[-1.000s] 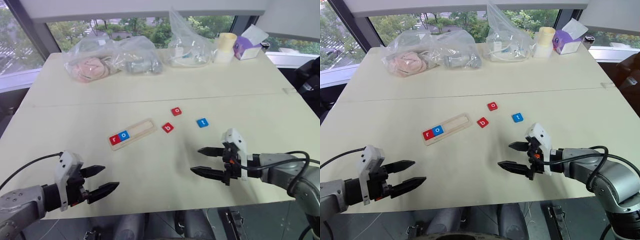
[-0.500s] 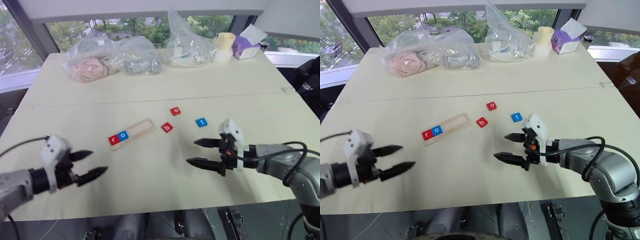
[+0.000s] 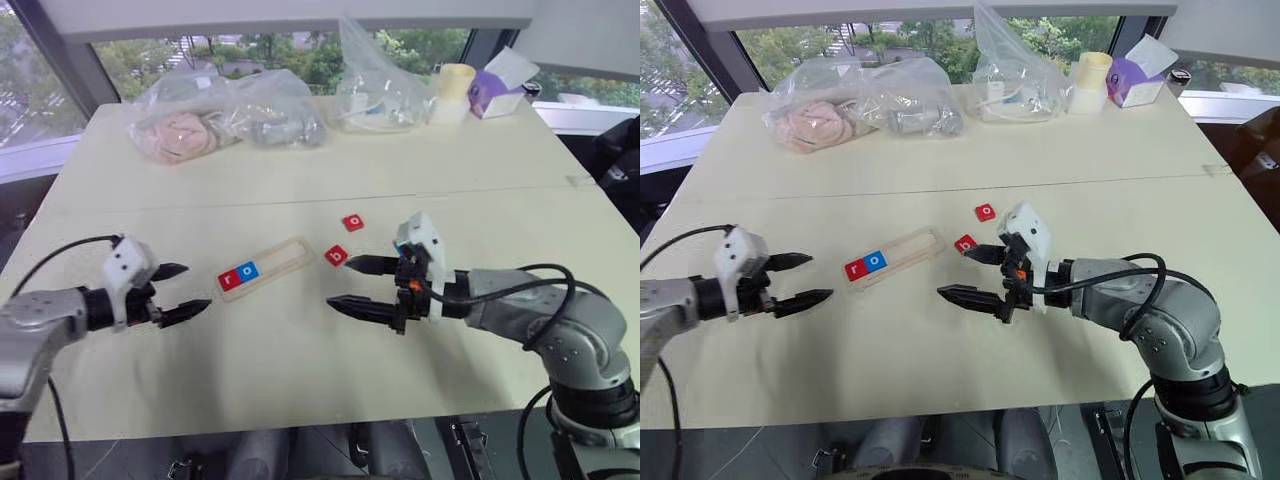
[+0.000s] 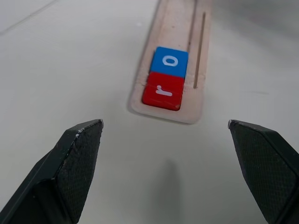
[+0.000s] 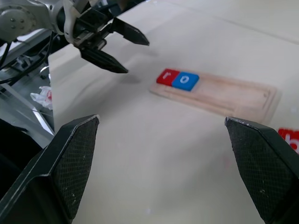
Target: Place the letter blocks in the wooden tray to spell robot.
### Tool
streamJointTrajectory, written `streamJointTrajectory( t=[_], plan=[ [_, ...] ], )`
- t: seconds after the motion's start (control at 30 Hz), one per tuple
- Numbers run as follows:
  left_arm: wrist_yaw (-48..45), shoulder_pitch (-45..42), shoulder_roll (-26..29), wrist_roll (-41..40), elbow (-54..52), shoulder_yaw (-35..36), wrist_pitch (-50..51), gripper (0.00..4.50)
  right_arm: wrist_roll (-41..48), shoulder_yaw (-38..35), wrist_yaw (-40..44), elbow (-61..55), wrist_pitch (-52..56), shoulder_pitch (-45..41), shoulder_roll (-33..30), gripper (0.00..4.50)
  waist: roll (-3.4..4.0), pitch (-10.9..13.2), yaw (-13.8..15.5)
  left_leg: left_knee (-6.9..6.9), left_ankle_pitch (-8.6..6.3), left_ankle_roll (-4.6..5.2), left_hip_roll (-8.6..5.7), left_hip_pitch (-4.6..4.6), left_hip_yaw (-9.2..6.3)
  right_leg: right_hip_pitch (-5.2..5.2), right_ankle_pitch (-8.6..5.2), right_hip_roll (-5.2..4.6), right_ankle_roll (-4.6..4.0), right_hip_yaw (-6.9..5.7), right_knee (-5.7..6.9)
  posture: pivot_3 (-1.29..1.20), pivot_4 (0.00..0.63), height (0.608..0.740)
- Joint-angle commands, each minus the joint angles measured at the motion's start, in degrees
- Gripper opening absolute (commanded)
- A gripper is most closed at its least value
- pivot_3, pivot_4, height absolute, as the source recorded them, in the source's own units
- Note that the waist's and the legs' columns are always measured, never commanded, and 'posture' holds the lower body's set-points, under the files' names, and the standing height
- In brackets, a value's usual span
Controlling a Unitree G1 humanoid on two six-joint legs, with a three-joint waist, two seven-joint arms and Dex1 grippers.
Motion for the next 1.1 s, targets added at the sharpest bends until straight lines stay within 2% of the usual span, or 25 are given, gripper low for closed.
streamJointTrajectory(
  t=[0.03,0.27,0.43,0.77,1.1],
  plan=[
    [1.6,-3.3,-2.5,5.4,4.1,-3.2,-6.1,4.5,-1.4,-0.3,-0.4,-2.4,-2.6,1.1,0.0,4.42,-0.02,0.0,-0.1,0.04,0.0,0.0,0.0,0.0,0.0,0.0,0.0,0.01,0.0,0.0,0.06,0.0,0.15,0.74],
    [0.9,-6.4,-7.3,9.2,9.5,-7.5,-10.8,4.5,-3.1,-0.4,-1.0,-1.8,-4.7,2.4,0.0,4.42,-0.02,0.0,-0.2,0.08,0.01,0.01,0.06,0.06,-0.01,0.0,0.08,0.1,0.13,0.0,0.15,0.0,0.15,0.74],
    [0.7,-7.4,-8.7,12.1,14.1,-9.7,-13.2,4.5,-3.9,-0.4,-1.4,-1.7,-5.2,3.1,0.1,4.42,0.05,-0.1,0.1,0.15,0.01,0.02,0.03,0.14,-0.01,0.14,0.09,0.08,0.15,0.0,0.15,0.0,0.15,0.74],
    [-2.3,-6.6,-8.7,11.0,11.6,-10.4,-11.1,4.5,-5.6,-0.3,-1.6,-1.3,-6.0,3.8,0.2,4.42,0.16,-0.2,-0.1,0.16,0.02,0.03,0.03,0.2,0.02,0.21,0.12,0.05,0.25,0.01,0.14,0.0,0.15,0.74],
    [-0.4,-6.7,-8.8,13.2,12.7,-10.4,-10.4,4.5,-7.3,0.5,-1.3,-0.7,-6.9,3.9,1.0,4.42,0.16,-0.2,-0.2,0.16,0.02,0.03,0.04,0.2,0.01,0.21,0.1,0.07,0.27,0.0,0.13,0.0,0.15,0.74]
  ],
)
